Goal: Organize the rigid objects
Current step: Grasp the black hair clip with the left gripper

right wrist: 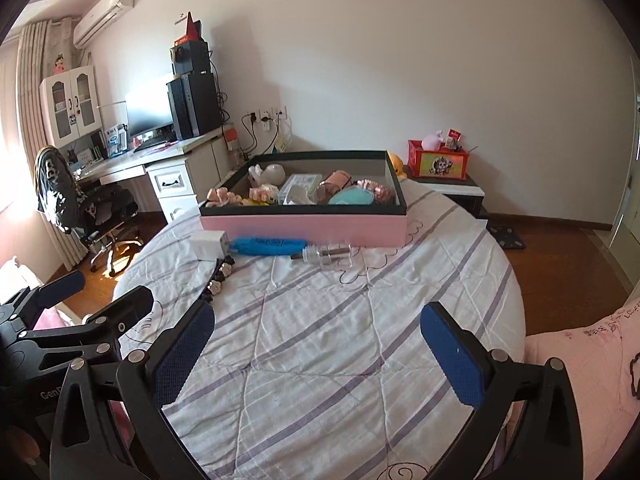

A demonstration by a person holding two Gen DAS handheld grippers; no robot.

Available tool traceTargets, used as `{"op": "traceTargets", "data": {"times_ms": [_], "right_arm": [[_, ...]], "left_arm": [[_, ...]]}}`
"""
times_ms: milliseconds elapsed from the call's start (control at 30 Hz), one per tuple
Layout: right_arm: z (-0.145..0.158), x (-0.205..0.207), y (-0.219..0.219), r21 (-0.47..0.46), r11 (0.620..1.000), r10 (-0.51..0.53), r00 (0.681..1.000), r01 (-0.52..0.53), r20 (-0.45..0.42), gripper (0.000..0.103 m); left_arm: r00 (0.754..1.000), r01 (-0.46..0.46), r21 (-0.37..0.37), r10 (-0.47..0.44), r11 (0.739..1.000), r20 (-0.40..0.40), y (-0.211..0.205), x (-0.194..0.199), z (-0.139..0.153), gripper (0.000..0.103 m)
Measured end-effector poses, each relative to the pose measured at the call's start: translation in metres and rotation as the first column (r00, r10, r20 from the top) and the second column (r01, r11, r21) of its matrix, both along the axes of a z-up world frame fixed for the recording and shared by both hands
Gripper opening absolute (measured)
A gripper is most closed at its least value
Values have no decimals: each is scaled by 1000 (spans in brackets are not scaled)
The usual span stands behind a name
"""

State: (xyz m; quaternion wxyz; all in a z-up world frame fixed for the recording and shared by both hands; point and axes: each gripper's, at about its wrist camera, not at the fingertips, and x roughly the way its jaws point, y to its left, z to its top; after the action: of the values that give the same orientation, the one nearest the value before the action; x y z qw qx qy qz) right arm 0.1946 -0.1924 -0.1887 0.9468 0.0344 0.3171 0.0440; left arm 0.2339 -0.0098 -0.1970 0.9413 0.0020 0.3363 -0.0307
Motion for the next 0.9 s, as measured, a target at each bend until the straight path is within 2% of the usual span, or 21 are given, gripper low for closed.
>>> {"op": "traceTargets", "data": {"times_ms": [233,367,400,533,567,600,667,733,800,900], "right_arm": [[-35,45,-11,0,1000,-17,995,17,-97,103],[-47,70,-13,-23,1000,-21,989,18,-144,103],[-49,76,-13,-30,999,-22,988,17,-153,103],[-53,100,-11,-48,999,-18,982,10,-186,103],[-53,106,-9,-54,999,-18,981,8,-191,103],[-55,113,-7,-64,998,-17,979,4,-202,103],[-57,124,-1,-71,997,-5,977,-11,-213,103],[-60,137,5,-94,995,-4,973,-18,-230,103],[-62,149,13,-111,993,3,970,-31,-241,103],[-66,167,20,-147,989,-17,967,-22,-255,103]], "left_arm": [[995,15,11,-13,1000,-103,-11,48,-38,103],[984,28,-1,-27,1000,-177,-12,73,-56,103],[983,26,3,-25,1000,-183,-12,76,-59,100],[981,50,20,-45,999,-189,-15,89,-64,85],[982,59,18,-55,998,-183,-15,91,-63,73],[983,63,19,-59,998,-172,-15,93,-63,50],[985,62,6,-60,998,-163,-11,95,-61,32],[985,70,-10,-71,997,-159,-8,96,-60,28],[985,81,-22,-84,996,-154,-8,97,-60,19],[984,87,-30,-90,996,-152,-7,97,-60,18]]}}
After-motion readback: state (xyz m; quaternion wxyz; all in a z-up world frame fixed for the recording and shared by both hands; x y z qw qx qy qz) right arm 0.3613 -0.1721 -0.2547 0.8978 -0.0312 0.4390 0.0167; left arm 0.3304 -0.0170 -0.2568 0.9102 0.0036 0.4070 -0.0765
